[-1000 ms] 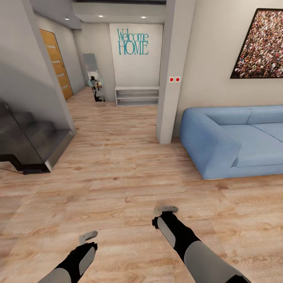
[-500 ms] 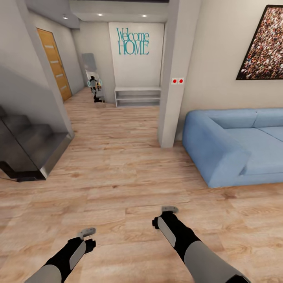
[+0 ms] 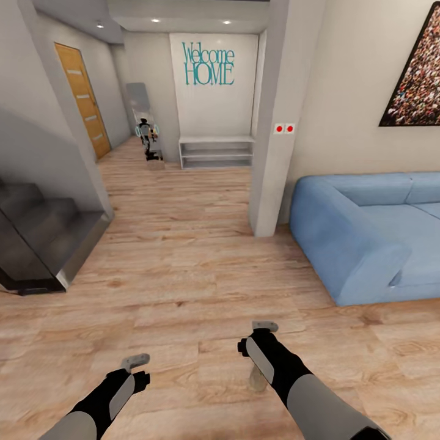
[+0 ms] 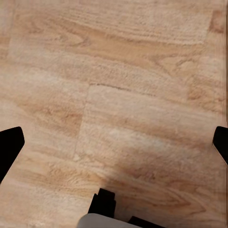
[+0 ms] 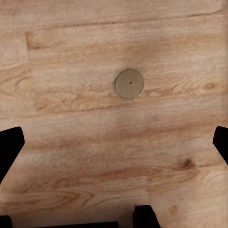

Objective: Place each of the two pumpkins and all three candles from the living room inside a cabinet in the living room (use any cabinet), then make sure every cabinet is closed, and position the cauldron so it is next to a table in the living room.

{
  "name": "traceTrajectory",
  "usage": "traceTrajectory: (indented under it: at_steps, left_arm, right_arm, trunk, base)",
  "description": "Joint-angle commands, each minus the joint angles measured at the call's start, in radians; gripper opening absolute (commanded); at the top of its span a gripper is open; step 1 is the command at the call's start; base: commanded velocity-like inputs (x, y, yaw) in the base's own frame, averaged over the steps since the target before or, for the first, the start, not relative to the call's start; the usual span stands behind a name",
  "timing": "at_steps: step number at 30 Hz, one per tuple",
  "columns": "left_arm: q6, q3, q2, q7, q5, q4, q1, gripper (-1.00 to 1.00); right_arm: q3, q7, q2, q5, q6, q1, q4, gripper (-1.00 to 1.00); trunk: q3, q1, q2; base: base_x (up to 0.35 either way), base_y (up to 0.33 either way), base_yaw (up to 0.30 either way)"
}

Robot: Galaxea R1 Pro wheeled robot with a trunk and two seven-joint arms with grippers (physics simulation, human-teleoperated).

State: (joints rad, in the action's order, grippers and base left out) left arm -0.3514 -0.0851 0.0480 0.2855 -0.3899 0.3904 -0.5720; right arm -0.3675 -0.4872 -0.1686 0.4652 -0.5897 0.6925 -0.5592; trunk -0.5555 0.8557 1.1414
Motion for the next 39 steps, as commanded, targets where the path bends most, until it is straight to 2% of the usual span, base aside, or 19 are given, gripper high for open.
traceTrajectory:
  at_steps: [1, 7, 13, 20, 39]
  left_arm:
    - [-0.004, -0.008, 0.001, 0.008, -0.01, 0.002, 0.0, 1.0]
    - [-0.003, -0.01, 0.0, 0.008, -0.01, 0.002, 0.0, 1.0]
    - [-0.003, -0.01, -0.018, 0.008, -0.01, 0.004, 0.0, 1.0]
    - [-0.004, -0.009, -0.022, 0.008, -0.01, 0.009, 0.0, 1.0]
    - [-0.01, -0.008, -0.023, 0.007, -0.01, 0.016, 0.0, 1.0]
  right_arm:
    - [-0.006, -0.01, 0.002, 0.01, -0.002, 0.001, 0.0, 1.0]
    - [-0.005, -0.01, 0.006, 0.01, -0.004, 0.001, 0.002, 1.0]
    - [-0.004, -0.01, 0.01, 0.01, -0.004, 0.001, 0.002, 1.0]
    - [-0.004, -0.01, 0.01, 0.01, -0.004, 0.001, 0.002, 1.0]
    - [-0.004, -0.012, 0.011, 0.008, -0.002, 0.001, -0.002, 1.0]
  trunk:
    - [-0.001, 0.001, 0.001]
    - [-0.001, 0.001, 0.001]
    - [-0.001, 0.001, 0.001]
    - [-0.001, 0.001, 0.001]
    - [-0.061, 0.073, 0.134]
  base:
    - [0.3, 0.003, 0.0]
    - [0.191, 0.001, 0.0]
    - [0.019, 0.0, 0.0]
    - [0.001, 0.0, 0.0]
    - [0.0, 0.0, 0.0]
